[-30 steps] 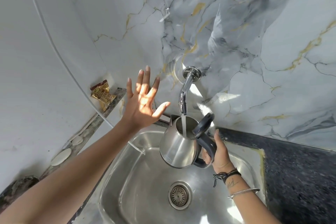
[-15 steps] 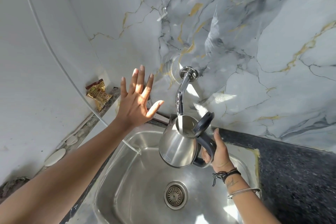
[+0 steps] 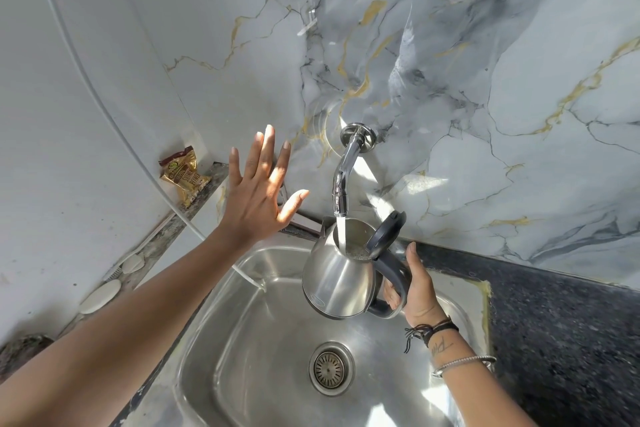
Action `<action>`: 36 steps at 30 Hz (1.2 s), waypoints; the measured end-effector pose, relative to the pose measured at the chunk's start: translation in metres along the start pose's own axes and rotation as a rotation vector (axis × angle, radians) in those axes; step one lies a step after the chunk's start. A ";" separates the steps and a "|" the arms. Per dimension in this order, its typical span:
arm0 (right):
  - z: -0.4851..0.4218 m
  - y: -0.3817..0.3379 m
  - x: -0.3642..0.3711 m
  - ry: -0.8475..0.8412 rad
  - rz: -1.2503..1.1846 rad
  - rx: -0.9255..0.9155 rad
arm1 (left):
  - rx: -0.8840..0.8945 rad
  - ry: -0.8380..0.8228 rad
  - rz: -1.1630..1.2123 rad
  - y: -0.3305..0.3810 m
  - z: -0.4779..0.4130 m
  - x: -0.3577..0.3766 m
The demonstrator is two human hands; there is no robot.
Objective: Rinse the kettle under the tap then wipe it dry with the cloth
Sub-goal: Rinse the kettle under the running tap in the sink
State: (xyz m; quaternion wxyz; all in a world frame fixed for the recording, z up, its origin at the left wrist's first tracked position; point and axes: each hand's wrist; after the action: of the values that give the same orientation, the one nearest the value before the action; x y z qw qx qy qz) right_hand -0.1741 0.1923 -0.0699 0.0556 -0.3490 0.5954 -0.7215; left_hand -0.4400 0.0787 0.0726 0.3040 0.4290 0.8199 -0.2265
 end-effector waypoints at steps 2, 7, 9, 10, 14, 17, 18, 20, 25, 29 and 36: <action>0.000 0.000 0.000 0.005 0.009 0.014 | -0.003 -0.021 -0.005 0.000 0.001 0.000; 0.001 0.001 0.000 0.014 -0.019 0.031 | -0.016 -0.064 -0.018 0.003 0.003 -0.002; 0.001 0.001 0.000 0.003 -0.018 0.023 | -0.027 -0.093 -0.019 0.004 0.004 -0.003; 0.001 0.001 0.000 0.002 -0.013 0.021 | -0.033 -0.107 -0.019 0.004 0.004 -0.003; 0.002 0.001 -0.001 0.000 -0.014 0.035 | -0.058 -0.165 -0.026 0.006 0.005 -0.005; 0.001 0.003 -0.002 0.004 0.004 0.033 | -0.075 -0.191 -0.019 0.008 0.007 -0.005; 0.001 0.003 -0.003 0.005 0.011 0.032 | -0.075 -0.201 -0.006 0.008 0.008 -0.005; 0.002 0.004 -0.004 -0.001 0.013 0.039 | -0.078 -0.232 0.034 0.011 0.009 -0.004; 0.001 0.006 -0.006 -0.015 -0.011 0.050 | -0.137 -0.297 0.064 0.015 0.010 -0.001; 0.001 0.007 -0.009 -0.018 -0.019 0.056 | -0.159 -0.317 0.110 0.015 0.008 -0.002; 0.002 0.006 -0.008 -0.022 -0.004 0.053 | -0.232 -0.475 0.249 0.020 0.003 -0.003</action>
State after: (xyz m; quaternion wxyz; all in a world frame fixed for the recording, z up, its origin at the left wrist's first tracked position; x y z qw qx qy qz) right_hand -0.1691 0.1928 -0.0784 0.0698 -0.3566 0.5746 -0.7333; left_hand -0.4208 0.0857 0.0699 0.5601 0.4238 0.6870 -0.1863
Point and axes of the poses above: each hand's wrist, its own z-axis away from the middle knuckle, its own x-axis out of the palm, y = z × x, and after that the axes turned 13 degrees about -x, right-handed
